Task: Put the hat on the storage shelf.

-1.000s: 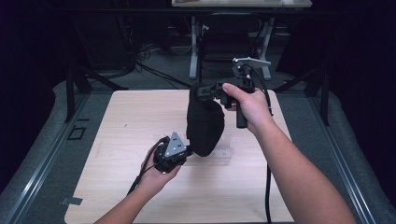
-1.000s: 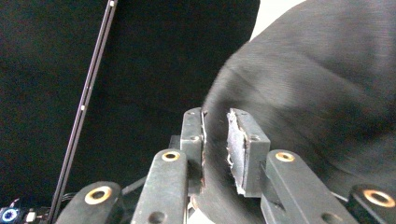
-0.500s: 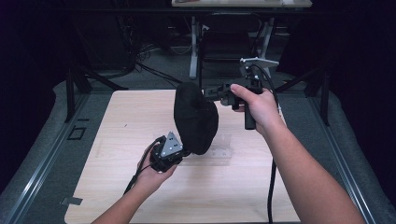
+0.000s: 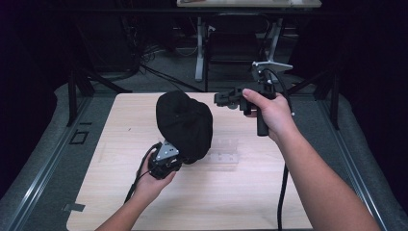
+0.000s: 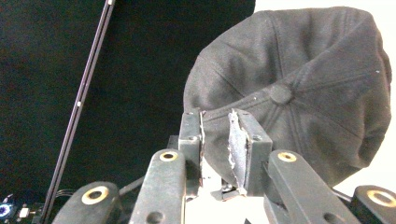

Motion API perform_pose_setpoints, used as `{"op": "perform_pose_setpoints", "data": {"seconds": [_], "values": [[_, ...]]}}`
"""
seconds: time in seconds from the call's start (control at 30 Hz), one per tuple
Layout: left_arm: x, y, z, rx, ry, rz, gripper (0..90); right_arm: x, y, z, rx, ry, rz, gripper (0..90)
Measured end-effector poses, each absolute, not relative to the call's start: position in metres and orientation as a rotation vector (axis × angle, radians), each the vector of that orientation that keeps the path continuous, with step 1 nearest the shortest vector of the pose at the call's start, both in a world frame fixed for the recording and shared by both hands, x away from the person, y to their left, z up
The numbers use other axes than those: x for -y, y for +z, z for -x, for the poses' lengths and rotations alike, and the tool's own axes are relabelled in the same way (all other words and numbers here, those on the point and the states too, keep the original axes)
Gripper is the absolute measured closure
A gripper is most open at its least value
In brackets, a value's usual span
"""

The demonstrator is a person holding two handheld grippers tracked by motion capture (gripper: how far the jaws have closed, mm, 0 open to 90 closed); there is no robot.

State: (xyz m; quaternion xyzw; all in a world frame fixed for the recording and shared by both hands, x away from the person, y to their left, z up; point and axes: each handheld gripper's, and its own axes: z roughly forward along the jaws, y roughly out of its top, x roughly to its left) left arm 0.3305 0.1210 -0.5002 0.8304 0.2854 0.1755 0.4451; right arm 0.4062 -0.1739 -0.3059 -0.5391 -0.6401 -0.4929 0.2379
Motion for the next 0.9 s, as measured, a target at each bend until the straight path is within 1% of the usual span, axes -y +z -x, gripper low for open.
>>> {"op": "perform_pose_setpoints", "data": {"seconds": [0.13,0.43,0.53,0.8,0.9], "values": [[-0.128,-0.507,-0.334,-0.722,0.392,-2.024,84.5,0.176,-0.307,-0.406,1.749,-1.353,1.485,74.5],[-0.135,-0.514,-0.334,-0.732,0.38,-1.981,83.9,0.177,-0.309,-0.405,1.757,-1.353,1.485,74.5],[-0.135,-0.515,-0.333,-0.748,0.383,-1.972,81.9,0.178,-0.309,-0.404,1.762,-1.352,1.492,74.5],[-0.141,-0.512,-0.331,-0.824,0.439,-1.972,57.7,0.183,-0.307,-0.401,1.769,-1.356,1.498,74.4],[-0.144,-0.512,-0.33,-0.822,0.446,-1.977,52.0,0.185,-0.307,-0.4,1.773,-1.356,1.501,74.3]]}}
